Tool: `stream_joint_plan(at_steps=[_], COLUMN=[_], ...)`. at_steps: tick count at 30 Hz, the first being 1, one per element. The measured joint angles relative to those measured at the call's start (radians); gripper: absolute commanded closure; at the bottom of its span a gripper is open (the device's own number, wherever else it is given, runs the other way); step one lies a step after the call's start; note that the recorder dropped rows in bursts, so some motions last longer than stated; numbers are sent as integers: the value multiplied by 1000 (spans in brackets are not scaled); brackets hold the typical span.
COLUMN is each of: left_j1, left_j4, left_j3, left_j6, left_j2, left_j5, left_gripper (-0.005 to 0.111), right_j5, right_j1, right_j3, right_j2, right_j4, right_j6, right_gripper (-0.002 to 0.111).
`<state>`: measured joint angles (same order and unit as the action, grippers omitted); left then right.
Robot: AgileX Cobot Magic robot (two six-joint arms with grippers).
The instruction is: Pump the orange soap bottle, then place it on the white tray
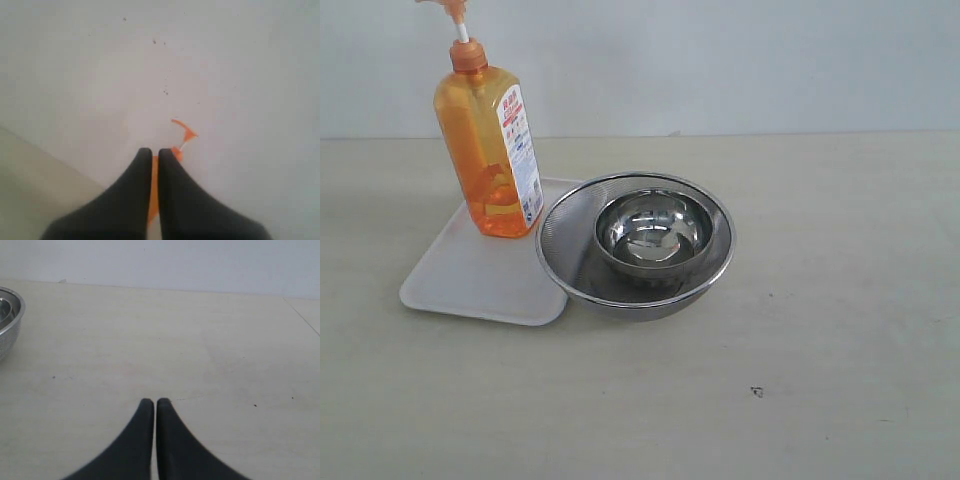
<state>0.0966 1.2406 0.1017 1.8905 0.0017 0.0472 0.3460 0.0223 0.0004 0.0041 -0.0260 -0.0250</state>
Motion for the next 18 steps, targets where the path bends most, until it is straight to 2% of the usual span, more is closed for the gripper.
stream_joint_plan(at_steps=[3, 6, 7, 9, 11, 15, 17, 18], left_j1=[0, 0, 0, 0, 0, 0, 0, 0], left_j4=[-59, -154, -196, -326, -522, -980, -1178, -1241], left_j3=[28, 63, 72, 82, 83, 83, 81, 75], left_j6=[143, 72, -44, -376, -845, -1649, -1918, -1998], left_j2=[0, 0, 0, 0, 0, 0, 0, 0], left_j5=[69, 116, 118, 116, 103, 41, -23, -56], left_gripper=[102, 102, 102, 102, 102, 102, 102, 102], right_j5=[0, 0, 0, 0, 0, 0, 0, 0], right_j1=[0, 0, 0, 0, 0, 0, 0, 0], right_j3=[0, 0, 0, 0, 0, 0, 0, 0], right_j2=[0, 0, 0, 0, 0, 0, 0, 0], right_j4=[0, 0, 0, 0, 0, 0, 0, 0], right_j6=[0, 0, 0, 0, 0, 2, 2, 2], right_gripper=[108, 108, 108, 108, 108, 108, 108, 108])
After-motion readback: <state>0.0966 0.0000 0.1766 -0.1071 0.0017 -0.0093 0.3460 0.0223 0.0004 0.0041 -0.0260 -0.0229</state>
